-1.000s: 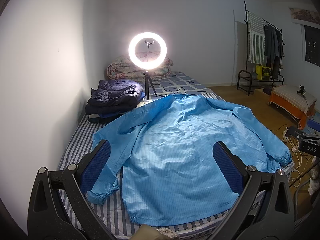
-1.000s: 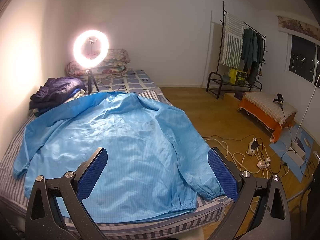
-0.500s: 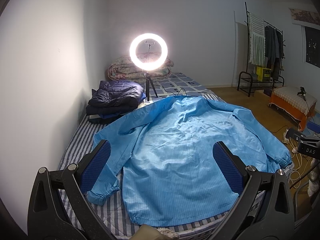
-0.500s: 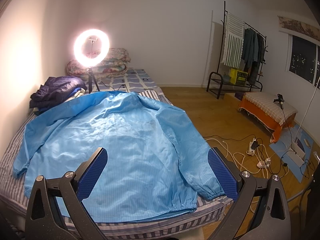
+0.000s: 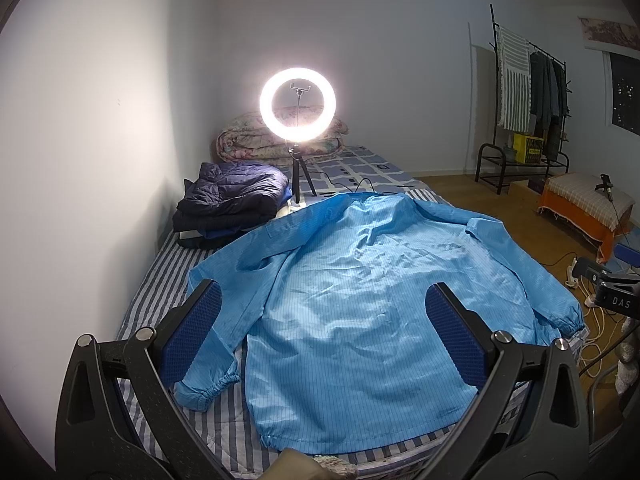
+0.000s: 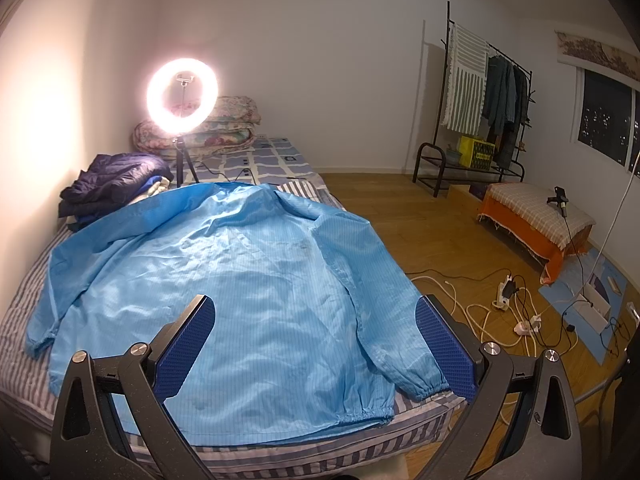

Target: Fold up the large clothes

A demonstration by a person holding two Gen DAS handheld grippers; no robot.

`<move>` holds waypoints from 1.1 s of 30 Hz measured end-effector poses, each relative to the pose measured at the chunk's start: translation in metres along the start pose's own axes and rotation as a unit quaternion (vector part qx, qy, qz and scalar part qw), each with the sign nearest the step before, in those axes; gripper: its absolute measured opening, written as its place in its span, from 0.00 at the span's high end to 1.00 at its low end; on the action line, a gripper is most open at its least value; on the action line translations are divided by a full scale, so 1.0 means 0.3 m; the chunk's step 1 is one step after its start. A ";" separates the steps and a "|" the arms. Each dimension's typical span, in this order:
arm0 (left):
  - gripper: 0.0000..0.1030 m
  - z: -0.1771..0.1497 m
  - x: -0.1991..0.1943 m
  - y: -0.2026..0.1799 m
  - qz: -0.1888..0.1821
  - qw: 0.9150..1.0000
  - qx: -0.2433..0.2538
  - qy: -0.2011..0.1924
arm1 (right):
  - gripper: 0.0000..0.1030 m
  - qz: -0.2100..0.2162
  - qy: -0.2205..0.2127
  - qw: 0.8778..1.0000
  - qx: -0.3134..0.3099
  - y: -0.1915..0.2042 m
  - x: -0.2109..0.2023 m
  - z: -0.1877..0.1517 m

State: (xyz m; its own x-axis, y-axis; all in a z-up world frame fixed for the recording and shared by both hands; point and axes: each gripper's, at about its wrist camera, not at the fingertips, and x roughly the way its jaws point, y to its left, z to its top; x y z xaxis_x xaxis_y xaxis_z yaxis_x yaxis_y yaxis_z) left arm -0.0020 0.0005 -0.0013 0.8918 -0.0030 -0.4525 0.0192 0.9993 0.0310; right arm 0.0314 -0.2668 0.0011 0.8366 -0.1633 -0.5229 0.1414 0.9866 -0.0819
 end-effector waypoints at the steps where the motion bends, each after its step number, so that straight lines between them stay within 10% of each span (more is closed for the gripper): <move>1: 0.00 0.000 0.000 0.000 0.000 1.000 0.000 0.000 | 0.03 0.000 0.000 1.000 0.000 0.003 0.001 -0.001; 33: 0.00 0.010 0.037 0.067 0.020 1.000 -0.005 0.005 | 0.03 0.020 -0.002 1.000 -0.008 0.104 0.006 0.033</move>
State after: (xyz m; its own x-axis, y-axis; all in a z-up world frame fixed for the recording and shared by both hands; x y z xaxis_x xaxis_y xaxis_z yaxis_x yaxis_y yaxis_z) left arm 0.0095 0.0204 -0.0030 0.8872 0.0372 -0.4599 -0.0210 0.9990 0.0404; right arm 0.0427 -0.2363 0.0060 0.8440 -0.1245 -0.5218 0.1004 0.9922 -0.0743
